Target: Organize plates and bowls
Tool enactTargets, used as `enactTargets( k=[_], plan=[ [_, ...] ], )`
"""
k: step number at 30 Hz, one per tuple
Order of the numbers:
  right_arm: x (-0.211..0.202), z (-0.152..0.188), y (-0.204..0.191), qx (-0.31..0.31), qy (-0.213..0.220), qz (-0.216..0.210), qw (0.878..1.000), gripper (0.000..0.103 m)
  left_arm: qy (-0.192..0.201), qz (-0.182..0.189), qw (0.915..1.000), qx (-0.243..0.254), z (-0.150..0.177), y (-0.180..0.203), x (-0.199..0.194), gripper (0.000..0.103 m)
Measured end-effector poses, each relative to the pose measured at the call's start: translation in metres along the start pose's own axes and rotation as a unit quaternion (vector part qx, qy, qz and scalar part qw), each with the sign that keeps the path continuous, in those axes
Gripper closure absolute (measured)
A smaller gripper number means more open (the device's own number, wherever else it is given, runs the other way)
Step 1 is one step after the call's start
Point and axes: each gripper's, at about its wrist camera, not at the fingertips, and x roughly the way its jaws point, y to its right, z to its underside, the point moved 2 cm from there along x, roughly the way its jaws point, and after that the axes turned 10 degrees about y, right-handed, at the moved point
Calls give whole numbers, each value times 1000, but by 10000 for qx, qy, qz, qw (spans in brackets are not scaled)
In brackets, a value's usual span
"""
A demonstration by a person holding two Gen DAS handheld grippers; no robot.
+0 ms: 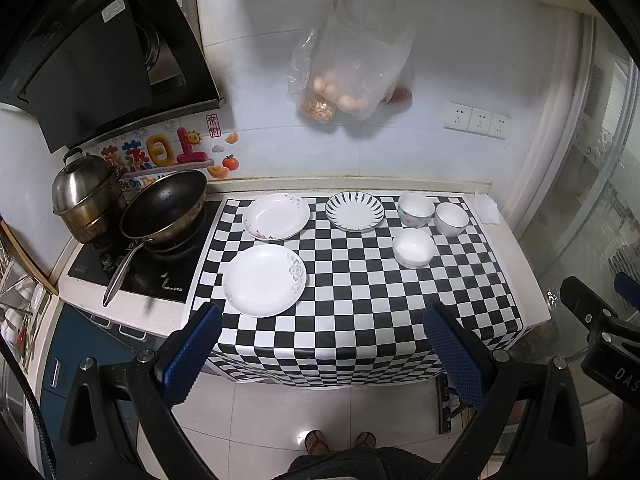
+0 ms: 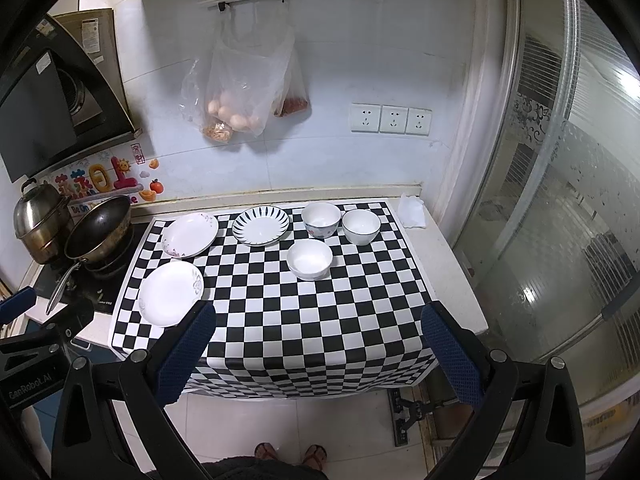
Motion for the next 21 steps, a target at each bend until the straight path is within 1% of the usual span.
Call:
enactTargets(
  k=[13,21],
  plan=[
    [-2,-1,-1,-10,24,2,10000,0,30,4,10000,-27,-2,4,-1,0],
    [-4,-9,0,-21,73,-16,10000,0,36,3,10000,-27,-2,1,-1,0]
  ],
)
